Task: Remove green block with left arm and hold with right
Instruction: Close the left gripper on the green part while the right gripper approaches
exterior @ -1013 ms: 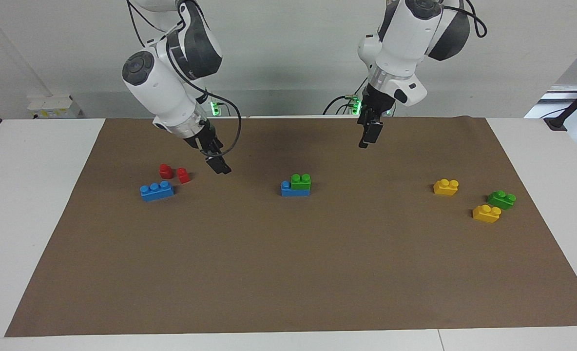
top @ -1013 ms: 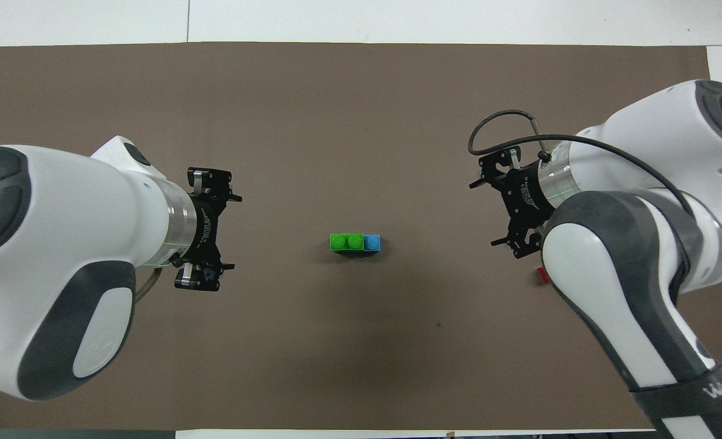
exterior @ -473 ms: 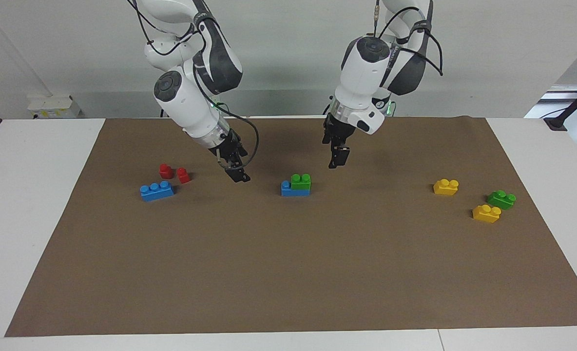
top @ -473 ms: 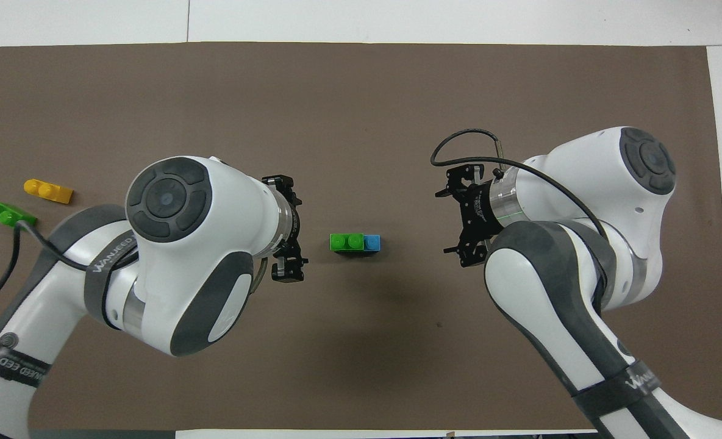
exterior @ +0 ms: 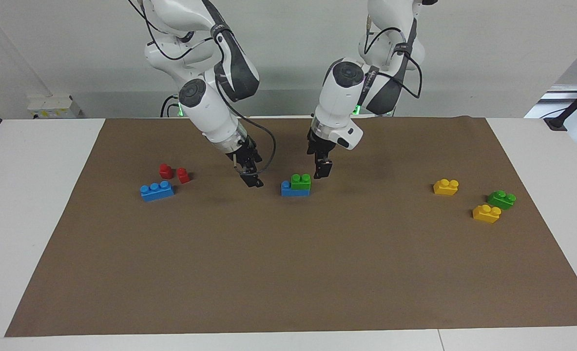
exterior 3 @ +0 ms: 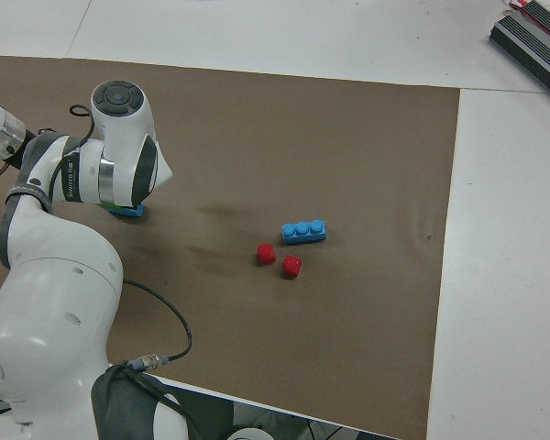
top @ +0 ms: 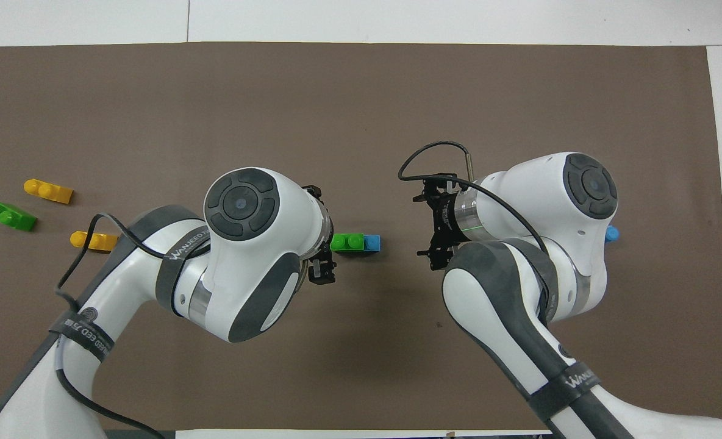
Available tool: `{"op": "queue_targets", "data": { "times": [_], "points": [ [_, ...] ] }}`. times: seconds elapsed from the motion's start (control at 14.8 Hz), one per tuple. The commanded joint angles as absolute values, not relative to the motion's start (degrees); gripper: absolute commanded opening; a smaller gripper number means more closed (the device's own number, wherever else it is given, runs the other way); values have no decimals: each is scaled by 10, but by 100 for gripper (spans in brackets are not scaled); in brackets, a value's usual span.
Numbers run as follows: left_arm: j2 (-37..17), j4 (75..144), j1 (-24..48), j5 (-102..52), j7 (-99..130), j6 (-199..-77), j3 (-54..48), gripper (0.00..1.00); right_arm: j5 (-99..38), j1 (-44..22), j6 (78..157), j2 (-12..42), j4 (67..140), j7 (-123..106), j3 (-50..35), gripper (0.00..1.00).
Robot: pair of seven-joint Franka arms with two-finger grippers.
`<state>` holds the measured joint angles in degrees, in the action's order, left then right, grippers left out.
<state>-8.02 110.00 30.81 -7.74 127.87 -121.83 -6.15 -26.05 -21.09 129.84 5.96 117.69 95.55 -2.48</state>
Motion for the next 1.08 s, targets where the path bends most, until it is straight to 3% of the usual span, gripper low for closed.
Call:
{"op": "queue_targets", "data": {
  "times": [0.0,1.01],
  "points": [
    [-75,1135,330,-78,1301,-1255,-51,100,-284,-226,1351,55,1210,958,-24,100],
    [-141,1143,359,-20,1353,-1317,-50,100,-308,-278,1438,148,1198,948,-25,100]
  ]
}}
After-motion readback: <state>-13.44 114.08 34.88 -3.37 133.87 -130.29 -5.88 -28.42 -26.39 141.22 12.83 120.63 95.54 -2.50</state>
